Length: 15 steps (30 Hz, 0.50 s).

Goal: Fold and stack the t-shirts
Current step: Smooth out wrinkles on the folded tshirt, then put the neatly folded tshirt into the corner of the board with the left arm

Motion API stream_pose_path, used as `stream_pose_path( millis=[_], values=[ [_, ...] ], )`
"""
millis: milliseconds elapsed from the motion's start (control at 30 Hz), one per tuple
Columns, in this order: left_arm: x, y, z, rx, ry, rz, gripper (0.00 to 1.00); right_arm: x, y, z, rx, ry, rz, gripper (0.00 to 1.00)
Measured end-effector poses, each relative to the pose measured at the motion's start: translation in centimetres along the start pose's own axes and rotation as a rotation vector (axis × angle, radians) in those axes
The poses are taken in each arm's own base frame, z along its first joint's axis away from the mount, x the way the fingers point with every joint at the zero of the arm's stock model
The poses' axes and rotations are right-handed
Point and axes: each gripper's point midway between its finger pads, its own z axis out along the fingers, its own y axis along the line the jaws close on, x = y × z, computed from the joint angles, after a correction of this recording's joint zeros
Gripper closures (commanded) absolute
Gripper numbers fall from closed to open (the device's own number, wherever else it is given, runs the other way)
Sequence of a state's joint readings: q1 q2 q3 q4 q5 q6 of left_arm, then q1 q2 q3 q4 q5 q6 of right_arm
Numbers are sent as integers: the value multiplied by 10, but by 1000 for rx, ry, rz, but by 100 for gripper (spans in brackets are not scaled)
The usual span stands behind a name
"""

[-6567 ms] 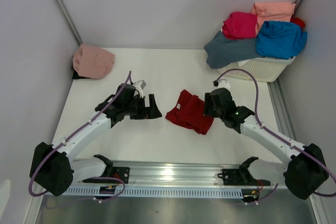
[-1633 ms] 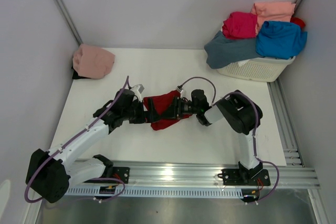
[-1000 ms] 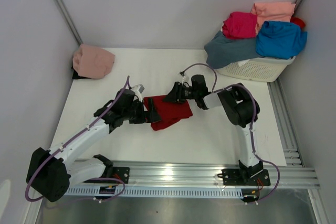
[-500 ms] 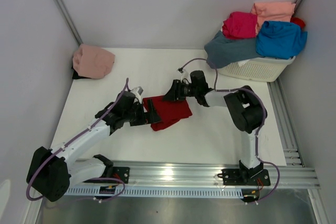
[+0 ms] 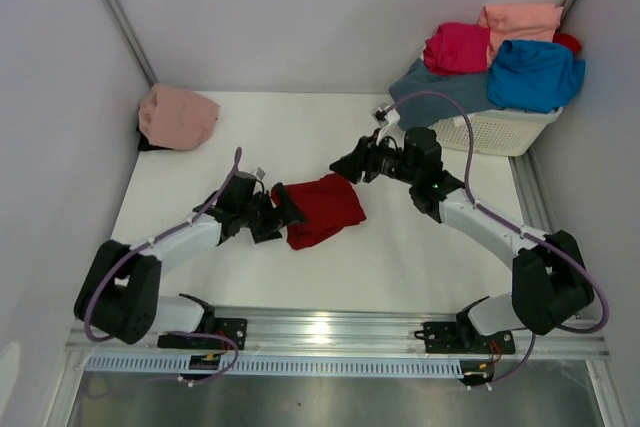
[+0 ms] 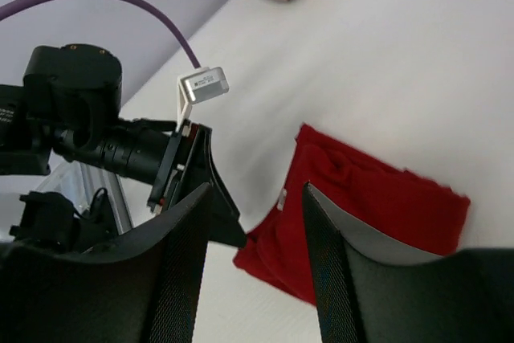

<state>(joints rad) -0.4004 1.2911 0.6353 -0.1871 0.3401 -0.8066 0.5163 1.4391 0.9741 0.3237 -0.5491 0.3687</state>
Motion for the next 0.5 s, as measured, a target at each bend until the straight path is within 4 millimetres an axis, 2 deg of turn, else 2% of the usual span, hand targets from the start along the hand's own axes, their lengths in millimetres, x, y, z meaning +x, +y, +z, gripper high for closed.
stream_pose_path(
  millis=[100, 233, 300, 367, 500],
  values=[
    [15, 27, 16, -18, 63, -121, 4, 26, -15, -12, 74, 36, 24, 48],
    [10, 22, 21, 29, 54, -173, 5, 67, -37, -29, 168, 106, 75, 48],
    [8, 23, 25, 31, 51, -183, 6, 80, -43, -38, 202, 125, 92, 47],
    [5, 20, 30, 42, 55, -197, 9, 83, -43, -44, 215, 119, 99, 47],
    [-9, 12, 45, 44, 67, -216, 16, 71, -40, -51, 232, 75, 87, 47]
  ],
)
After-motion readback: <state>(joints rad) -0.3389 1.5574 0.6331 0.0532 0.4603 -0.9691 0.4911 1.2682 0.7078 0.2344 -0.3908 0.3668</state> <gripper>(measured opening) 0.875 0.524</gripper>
